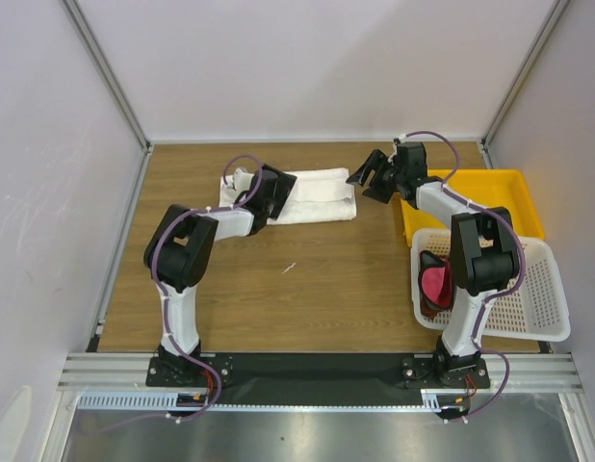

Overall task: Fold and stack the towels
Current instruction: Fold the towel

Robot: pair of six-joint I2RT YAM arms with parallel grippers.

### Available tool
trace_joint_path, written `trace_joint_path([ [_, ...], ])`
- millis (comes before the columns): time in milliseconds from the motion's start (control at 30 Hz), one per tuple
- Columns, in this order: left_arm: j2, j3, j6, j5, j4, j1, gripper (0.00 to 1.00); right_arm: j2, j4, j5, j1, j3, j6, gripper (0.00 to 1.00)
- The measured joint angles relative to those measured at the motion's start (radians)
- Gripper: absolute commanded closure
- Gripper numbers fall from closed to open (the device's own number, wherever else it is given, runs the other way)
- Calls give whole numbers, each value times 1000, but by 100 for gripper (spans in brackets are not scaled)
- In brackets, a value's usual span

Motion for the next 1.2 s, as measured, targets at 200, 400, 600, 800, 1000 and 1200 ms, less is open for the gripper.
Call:
trace_joint_path([
  [200,24,0,-2,-8,50,6,0,0,0,-5,0,0,0,25],
  [400,24,3,2,-20,92,10,0,2,0,-5,0,0,0,25],
  [600,47,68,11,-51,129,15,0,22,2,-5,0,0,0,25],
  [800,131,178,18,-68,156,29,0,45,-5,-5,0,10,-1,25],
  [1000,224,302,44,-84,154,41,0,65,-10,-5,0,44,-6,25],
  [1200,267,388,102,-86,161,56,0,74,-13,-4,0,85,-9,25],
])
